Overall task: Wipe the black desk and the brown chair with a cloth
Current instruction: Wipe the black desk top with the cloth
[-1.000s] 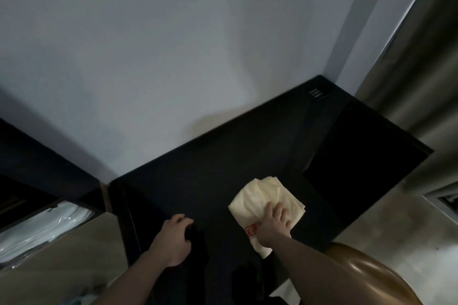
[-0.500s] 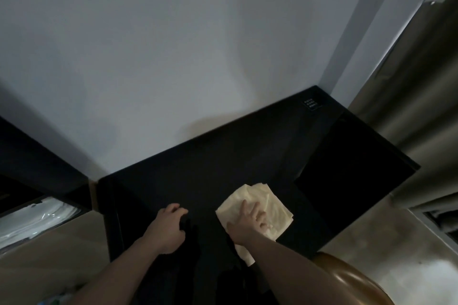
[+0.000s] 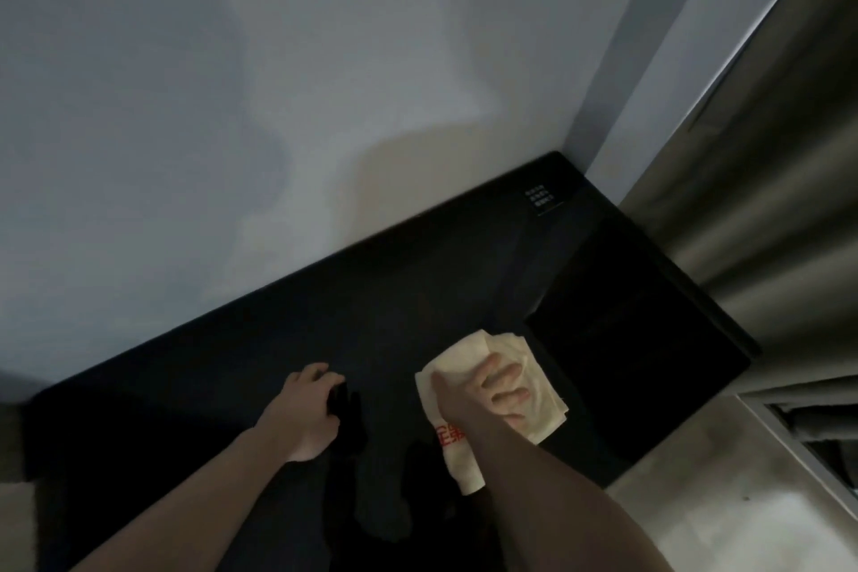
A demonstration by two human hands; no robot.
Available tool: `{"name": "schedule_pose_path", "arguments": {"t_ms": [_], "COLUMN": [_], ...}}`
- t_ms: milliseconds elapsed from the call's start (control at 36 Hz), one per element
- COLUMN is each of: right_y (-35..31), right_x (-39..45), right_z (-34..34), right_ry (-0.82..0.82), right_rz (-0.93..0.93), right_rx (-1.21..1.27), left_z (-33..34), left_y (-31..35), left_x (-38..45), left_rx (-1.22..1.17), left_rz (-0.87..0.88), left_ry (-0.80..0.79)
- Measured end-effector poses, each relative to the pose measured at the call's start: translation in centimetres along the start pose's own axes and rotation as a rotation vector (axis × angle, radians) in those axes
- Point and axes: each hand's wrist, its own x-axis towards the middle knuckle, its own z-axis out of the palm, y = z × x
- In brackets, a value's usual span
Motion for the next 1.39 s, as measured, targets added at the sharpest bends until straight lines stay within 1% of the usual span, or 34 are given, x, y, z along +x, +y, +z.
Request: {"name": "schedule_pose_path", "arguments": {"t_ms": [139,250,389,528,667,833,944,1167,1278,1389], "right_y": [0.9,1.7,3.6,5.4,7.7,7.7,6.7,4.3,2.9,1.4], "right_x": [3.8,4.7,4.7,3.8,4.0,6.3,9.0,15.8,19.3,22.2], "right_z": [-4.3,-6.8,-7.8,-7.1,-7.1,-8.8,-11.8,-20.1,-24.1,-27.3], "right_ry": [0.056,0.054,0.059,0.067,0.075,0.062,0.070,0.121,0.164,0.217], "right_rz": [-0.026,-0.088,-0.167,-0.169,-0.182,-0.190,-0.181,-0.148,-0.146,-0.144], "right_rx": [-0.015,-0.022,-0.055,-0.050,-0.051,-0.060,-0.032,-0.040,-0.052,-0.048], "left_z": [-0.6,-0.5,0.0,1.2,2.4,2.1,1.6,-0.8,-1.6,-1.7], "left_y": [4.6,6.7,6.8,6.0,5.3,6.6,9.0,15.1,16.9,17.6], "left_x": [3.1,3.6,2.7,2.0,2.3,4.8,8.4,16.4,20.2,21.8], "left_rx": [0.011,0.025,0.066,0.113,0.141,0.178,0.178,0.182,0.201,0.220], "left_rz": [0.037,0.078,0.147,0.172,0.151,0.139,0.121,0.115,0.093,0.077], "left_ry": [-0.013,-0.024,-0.030,-0.074,-0.133,-0.152,-0.145,-0.153,-0.155,-0.149]}}
